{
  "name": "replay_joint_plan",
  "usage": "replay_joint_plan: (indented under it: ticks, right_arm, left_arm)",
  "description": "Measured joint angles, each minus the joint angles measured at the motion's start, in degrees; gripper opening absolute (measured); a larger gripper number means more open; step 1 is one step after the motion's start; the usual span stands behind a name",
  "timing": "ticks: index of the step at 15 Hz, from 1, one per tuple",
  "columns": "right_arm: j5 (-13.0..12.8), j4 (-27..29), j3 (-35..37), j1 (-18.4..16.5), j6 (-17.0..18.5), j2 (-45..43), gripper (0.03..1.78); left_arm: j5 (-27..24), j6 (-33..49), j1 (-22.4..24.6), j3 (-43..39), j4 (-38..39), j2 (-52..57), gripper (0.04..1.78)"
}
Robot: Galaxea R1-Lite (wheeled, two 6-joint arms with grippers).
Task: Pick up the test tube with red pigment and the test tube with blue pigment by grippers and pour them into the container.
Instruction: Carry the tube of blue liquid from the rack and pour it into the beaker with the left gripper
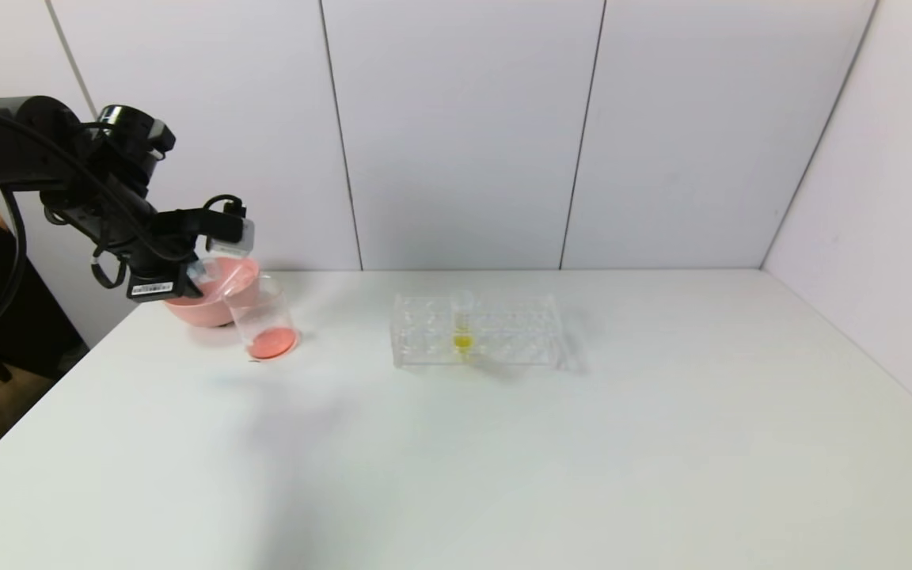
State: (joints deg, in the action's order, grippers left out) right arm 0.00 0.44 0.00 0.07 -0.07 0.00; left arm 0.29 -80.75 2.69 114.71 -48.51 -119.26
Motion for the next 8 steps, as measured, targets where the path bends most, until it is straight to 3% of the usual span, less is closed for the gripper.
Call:
replay_joint_plan:
  ticks: [8]
  right_arm:
    - [0.0, 0.0, 0.0, 0.0, 0.0, 0.0, 1.77]
  left_arm:
    - [-2.08, 0.27, 0.0, 0.06, -3.32, 0.66, 0.47]
